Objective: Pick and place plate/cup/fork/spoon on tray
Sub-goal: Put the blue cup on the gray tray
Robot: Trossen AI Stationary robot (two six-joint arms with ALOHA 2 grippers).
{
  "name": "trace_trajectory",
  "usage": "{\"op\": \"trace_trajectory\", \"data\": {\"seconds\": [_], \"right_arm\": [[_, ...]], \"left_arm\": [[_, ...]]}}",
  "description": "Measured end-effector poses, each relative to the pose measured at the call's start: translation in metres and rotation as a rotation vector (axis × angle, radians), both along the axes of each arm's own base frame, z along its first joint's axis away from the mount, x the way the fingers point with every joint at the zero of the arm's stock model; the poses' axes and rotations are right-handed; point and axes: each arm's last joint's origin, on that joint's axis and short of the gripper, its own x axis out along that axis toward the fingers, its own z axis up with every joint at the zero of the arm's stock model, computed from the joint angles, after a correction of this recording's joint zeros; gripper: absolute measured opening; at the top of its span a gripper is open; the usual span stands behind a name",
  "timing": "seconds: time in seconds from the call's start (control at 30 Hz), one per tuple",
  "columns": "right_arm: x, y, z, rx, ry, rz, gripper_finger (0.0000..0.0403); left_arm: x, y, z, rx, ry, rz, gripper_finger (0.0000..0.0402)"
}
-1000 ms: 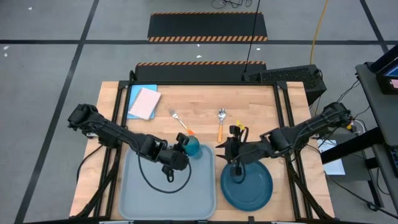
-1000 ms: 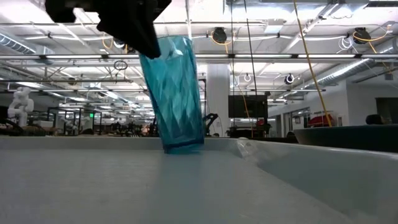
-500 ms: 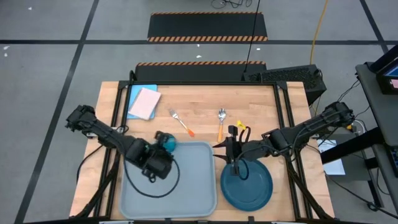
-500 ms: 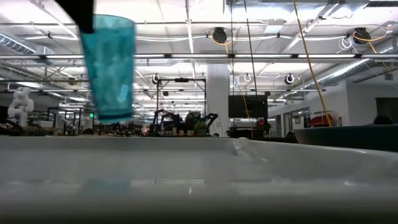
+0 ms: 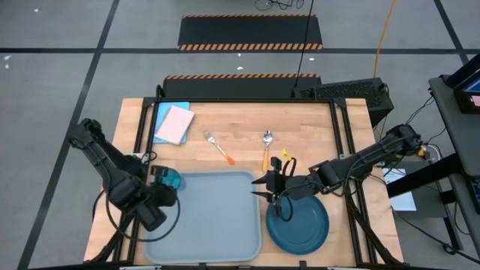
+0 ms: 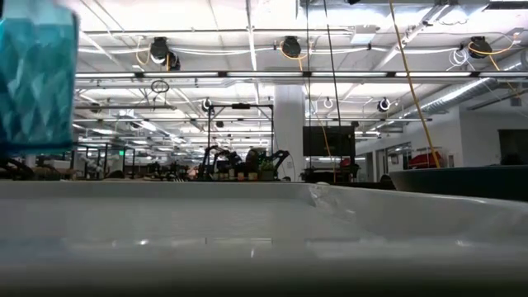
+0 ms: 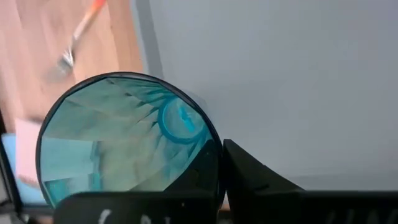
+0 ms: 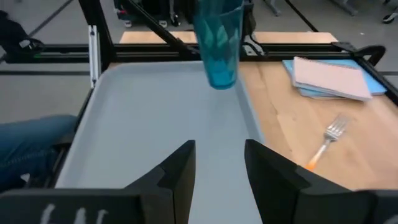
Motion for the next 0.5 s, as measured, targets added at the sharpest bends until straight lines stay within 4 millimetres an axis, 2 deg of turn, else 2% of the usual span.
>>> {"op": "trace_trajectory", "data": {"seconds": [0.23, 0.33, 0.5], "right_arm": [[0.007, 0.019, -0.018, 0.058, 0.032, 0.007, 0.013], [0.008, 0.031, -0.027, 0.112, 0.058, 0.0, 0.013], [0.01, 0.056, -0.04, 0.196, 0.04, 0.006, 0.013]], "left_arm": [[-0.022, 0.001, -0.031, 0.022, 0.088, 0.051, 0.0015], [-0.024, -0.003, -0.044, -0.03, 0.117, 0.039, 0.001], [-0.029, -0.014, -0.05, -0.072, 0.075, -0.002, 0.0011]]}}
